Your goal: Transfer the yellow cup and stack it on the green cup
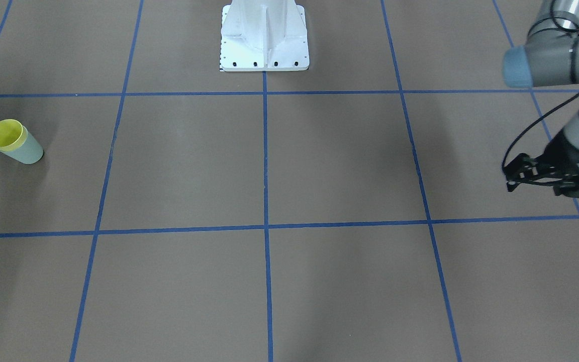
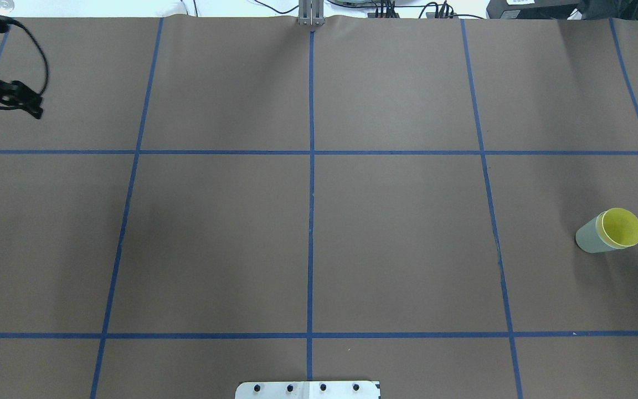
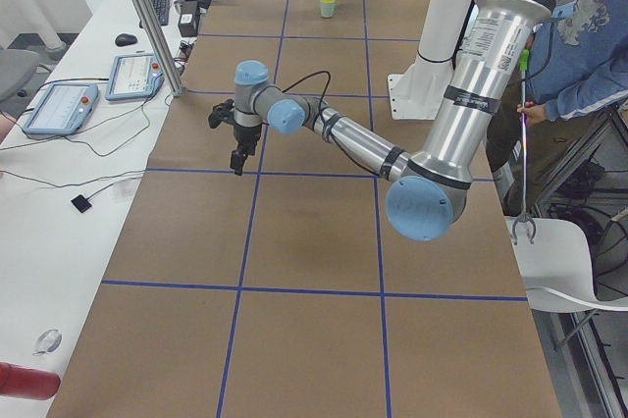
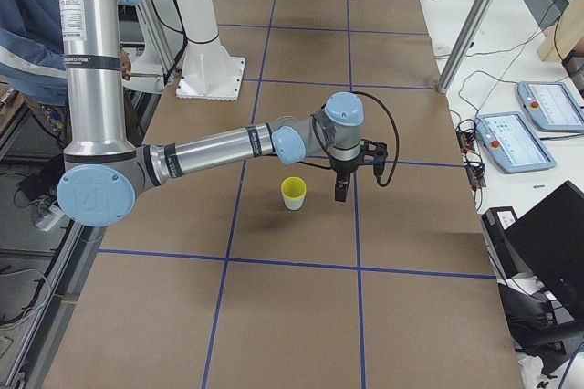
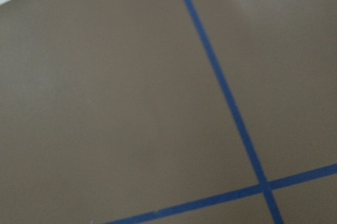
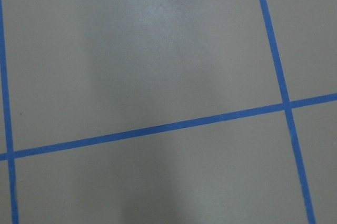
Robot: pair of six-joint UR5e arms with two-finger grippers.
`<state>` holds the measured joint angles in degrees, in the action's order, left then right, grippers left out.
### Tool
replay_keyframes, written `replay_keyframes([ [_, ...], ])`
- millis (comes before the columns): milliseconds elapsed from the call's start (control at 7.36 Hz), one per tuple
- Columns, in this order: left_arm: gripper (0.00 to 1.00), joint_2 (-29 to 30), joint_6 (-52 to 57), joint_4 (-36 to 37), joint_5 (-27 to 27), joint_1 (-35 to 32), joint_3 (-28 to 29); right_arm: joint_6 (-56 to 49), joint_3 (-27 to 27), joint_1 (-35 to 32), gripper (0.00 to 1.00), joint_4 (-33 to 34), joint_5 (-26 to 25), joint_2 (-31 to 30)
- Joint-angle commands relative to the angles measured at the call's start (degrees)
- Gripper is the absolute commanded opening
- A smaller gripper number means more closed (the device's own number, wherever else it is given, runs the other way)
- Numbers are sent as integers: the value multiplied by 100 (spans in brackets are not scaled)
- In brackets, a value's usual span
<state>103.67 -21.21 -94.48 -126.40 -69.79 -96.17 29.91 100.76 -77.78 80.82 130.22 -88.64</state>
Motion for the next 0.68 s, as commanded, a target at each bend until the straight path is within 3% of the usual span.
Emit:
replay_keyframes([
  [0, 100, -688, 1832, 79, -421, -1243, 324, -695, -214, -263, 100, 12, 65, -13],
  [272, 100, -1364, 1910, 1, -473, -1729, 415, -1265, -232, -422, 100, 335, 82, -5],
  [543, 100, -1333, 1770, -9, -429, -1749, 432, -1681, -215, -537, 100, 610, 82, 4],
])
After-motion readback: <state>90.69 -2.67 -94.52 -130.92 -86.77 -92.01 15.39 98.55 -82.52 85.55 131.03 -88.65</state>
